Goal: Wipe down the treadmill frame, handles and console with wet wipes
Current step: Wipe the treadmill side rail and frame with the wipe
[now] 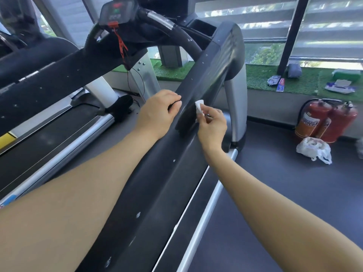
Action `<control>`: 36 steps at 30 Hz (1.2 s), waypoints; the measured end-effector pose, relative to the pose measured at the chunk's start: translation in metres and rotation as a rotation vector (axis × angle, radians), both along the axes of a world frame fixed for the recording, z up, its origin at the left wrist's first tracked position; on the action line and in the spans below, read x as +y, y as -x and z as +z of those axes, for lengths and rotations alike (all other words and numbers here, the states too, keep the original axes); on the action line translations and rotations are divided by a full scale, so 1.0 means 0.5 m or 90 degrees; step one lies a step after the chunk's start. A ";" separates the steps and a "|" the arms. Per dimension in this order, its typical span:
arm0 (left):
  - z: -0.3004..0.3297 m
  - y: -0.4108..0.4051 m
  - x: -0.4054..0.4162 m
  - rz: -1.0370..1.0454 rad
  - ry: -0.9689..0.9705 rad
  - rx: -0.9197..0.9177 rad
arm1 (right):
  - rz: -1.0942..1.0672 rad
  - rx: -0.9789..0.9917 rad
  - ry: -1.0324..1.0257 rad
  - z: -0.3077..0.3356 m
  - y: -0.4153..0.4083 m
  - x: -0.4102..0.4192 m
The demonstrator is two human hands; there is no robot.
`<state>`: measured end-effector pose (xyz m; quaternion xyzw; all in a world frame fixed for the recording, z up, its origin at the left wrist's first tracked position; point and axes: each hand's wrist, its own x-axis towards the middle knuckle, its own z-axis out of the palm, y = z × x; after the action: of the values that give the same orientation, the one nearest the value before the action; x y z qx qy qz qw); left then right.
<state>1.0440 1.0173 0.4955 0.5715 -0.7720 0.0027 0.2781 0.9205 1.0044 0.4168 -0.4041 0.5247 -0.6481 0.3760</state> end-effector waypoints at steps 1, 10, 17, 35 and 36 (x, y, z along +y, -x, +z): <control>0.004 -0.002 0.004 0.000 -0.003 -0.010 | 0.009 0.011 0.013 0.003 -0.007 0.019; 0.004 -0.047 0.138 0.038 -0.061 0.003 | 0.094 0.049 0.074 0.005 -0.078 0.220; -0.001 -0.058 0.177 0.043 -0.111 0.034 | 0.205 0.020 0.071 0.008 -0.087 0.277; -0.017 -0.052 0.179 0.076 -0.043 0.036 | 0.218 0.005 0.069 0.008 -0.080 0.261; -0.016 -0.052 0.179 0.077 -0.043 0.033 | 0.206 -0.003 0.059 0.011 -0.072 0.237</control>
<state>1.0701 1.1069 0.4873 0.6261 -0.7284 -0.0214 0.2774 0.9565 1.1230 0.4223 -0.4987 0.4215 -0.6034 0.4577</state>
